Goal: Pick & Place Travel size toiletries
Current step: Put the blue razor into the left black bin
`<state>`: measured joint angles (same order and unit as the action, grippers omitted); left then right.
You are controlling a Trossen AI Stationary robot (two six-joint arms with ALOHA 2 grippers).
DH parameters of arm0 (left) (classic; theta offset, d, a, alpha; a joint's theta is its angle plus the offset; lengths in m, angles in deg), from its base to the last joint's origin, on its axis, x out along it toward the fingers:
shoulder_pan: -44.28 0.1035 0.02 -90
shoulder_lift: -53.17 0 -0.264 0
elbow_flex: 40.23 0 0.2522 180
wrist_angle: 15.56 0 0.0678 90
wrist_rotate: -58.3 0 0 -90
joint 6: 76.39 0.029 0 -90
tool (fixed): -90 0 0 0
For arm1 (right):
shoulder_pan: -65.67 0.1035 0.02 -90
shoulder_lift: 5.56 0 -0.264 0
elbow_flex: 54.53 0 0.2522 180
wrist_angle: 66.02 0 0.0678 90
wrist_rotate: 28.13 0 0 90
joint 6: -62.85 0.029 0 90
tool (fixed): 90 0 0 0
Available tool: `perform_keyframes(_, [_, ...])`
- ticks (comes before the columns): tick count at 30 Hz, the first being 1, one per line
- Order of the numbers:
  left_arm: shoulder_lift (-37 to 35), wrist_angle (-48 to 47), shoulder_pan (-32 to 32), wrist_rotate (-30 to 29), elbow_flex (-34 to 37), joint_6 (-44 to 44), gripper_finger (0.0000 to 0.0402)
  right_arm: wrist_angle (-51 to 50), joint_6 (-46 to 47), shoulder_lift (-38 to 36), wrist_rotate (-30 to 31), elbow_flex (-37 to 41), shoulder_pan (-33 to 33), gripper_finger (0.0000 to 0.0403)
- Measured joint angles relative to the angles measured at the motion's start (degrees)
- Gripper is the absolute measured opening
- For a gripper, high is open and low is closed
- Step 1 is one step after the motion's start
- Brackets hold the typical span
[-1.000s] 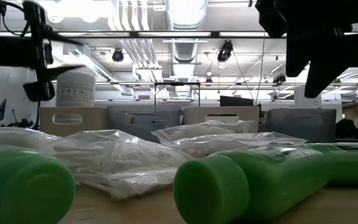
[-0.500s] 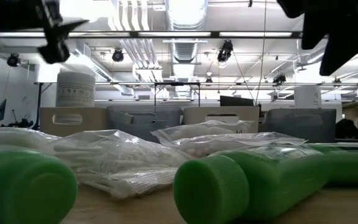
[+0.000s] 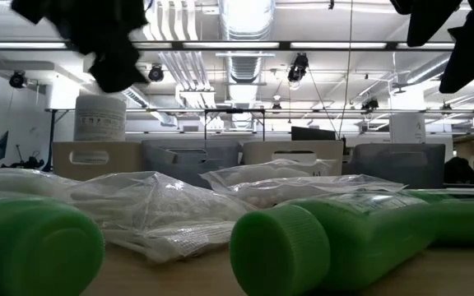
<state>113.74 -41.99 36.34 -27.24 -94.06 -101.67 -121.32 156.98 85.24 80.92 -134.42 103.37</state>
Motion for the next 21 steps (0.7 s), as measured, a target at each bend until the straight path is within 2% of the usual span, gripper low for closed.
perform_keyframes(5, [8.4,-1.1,-4.2,0.5,-3.8,7.0,0.0208,0.0,2.3,0.0,0.6,0.0,1.9,0.0301])
perform_keyframes(14, [18.4,-0.5,-12.3,-6.4,-8.8,16.2,0.0197,0.1,6.3,0.0,0.6,0.0,5.4,0.0329])
perform_keyframes(21, [26.5,-0.2,-15.5,-11.1,-10.2,19.1,0.0189,0.1,6.9,0.0,0.6,0.0,6.6,0.0348])
